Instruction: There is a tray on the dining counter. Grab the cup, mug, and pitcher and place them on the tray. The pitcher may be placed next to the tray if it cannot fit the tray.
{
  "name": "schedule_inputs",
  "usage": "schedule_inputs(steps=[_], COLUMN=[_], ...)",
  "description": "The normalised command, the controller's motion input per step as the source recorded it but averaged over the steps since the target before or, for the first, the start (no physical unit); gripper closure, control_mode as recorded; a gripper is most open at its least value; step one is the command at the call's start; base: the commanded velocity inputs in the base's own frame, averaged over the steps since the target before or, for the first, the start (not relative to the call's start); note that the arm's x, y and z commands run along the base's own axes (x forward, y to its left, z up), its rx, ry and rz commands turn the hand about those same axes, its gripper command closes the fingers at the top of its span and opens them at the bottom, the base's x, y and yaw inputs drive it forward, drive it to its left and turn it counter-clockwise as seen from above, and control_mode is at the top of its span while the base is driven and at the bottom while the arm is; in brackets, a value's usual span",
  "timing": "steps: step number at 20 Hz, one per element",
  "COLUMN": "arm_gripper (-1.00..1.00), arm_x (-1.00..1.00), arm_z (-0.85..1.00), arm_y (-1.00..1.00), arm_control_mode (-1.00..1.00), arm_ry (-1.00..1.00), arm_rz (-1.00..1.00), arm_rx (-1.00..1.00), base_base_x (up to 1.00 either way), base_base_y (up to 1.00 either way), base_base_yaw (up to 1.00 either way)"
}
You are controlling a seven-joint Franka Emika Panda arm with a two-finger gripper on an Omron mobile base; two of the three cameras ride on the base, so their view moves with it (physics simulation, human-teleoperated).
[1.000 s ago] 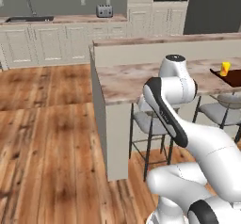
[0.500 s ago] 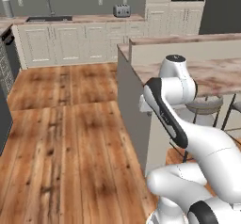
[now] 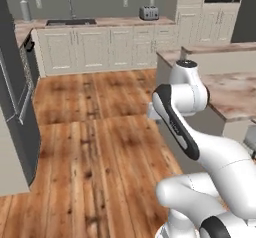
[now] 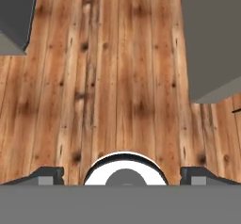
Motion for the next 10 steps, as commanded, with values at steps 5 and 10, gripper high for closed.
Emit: schedule_inputs(steps=[5,10], arm_gripper=[-1.00,-1.00], arm_x=[0.00,0.00], arm_z=[0.00,0.00], arm_y=[0.00,0.00], arm_control_mode=[1.00,1.00], arm_ry=[0.00,0.00], arm_rz=[0.00,0.00], arm_rx=[0.00,0.00], base_base_x=[1.00,1.00], base_base_y=[0.63,0.14], base_base_yaw=[-0.06,-0.11])
